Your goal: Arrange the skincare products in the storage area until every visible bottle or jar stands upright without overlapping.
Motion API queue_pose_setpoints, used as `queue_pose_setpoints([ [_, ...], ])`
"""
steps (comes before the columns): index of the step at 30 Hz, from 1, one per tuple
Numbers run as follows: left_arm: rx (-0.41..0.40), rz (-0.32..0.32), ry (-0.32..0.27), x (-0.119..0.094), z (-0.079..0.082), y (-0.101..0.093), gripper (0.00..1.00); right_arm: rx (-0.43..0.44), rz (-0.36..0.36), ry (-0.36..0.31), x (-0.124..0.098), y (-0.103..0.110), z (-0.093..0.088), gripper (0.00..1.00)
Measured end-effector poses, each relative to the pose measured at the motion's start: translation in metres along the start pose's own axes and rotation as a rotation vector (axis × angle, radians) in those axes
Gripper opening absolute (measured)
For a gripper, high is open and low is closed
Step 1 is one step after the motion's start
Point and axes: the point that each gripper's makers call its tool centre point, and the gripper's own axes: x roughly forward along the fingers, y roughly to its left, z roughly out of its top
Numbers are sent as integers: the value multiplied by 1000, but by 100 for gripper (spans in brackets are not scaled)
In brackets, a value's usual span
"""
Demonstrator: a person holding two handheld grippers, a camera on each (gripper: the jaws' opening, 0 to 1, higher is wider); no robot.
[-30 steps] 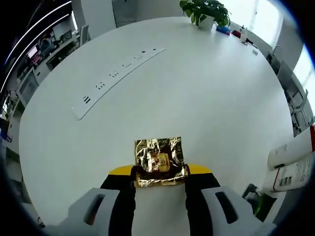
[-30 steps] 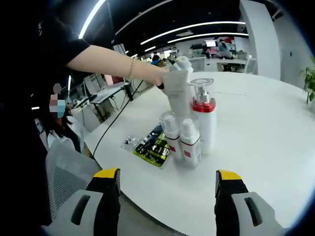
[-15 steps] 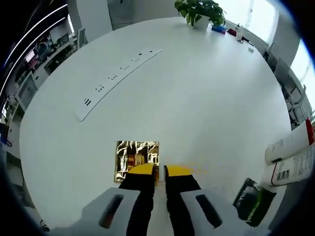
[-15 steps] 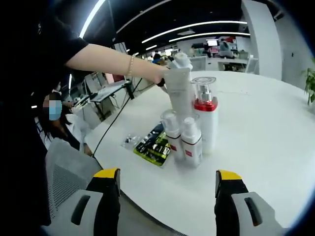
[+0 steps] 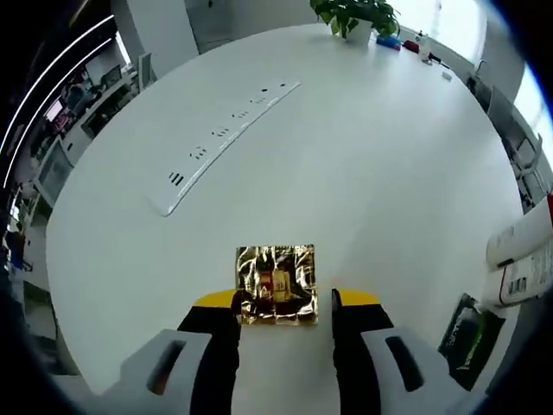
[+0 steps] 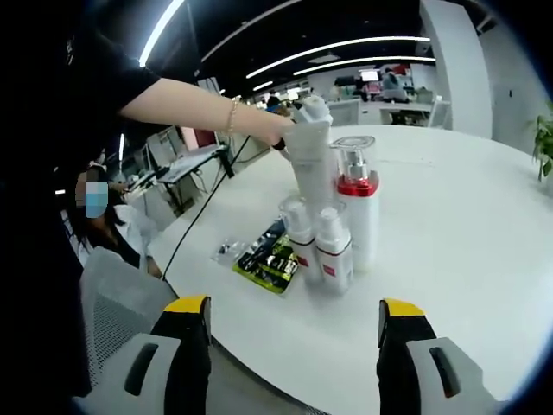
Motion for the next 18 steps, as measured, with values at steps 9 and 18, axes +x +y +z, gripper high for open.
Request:
queue_pose_setpoints([
  [9, -52, -82, 26, -3, -4, -14, 33, 13, -6, 3, 1, -1, 0, 81],
  [18, -39, -120, 22, -4, -5, -23, 21, 13, -9, 5, 1, -2, -1, 81],
])
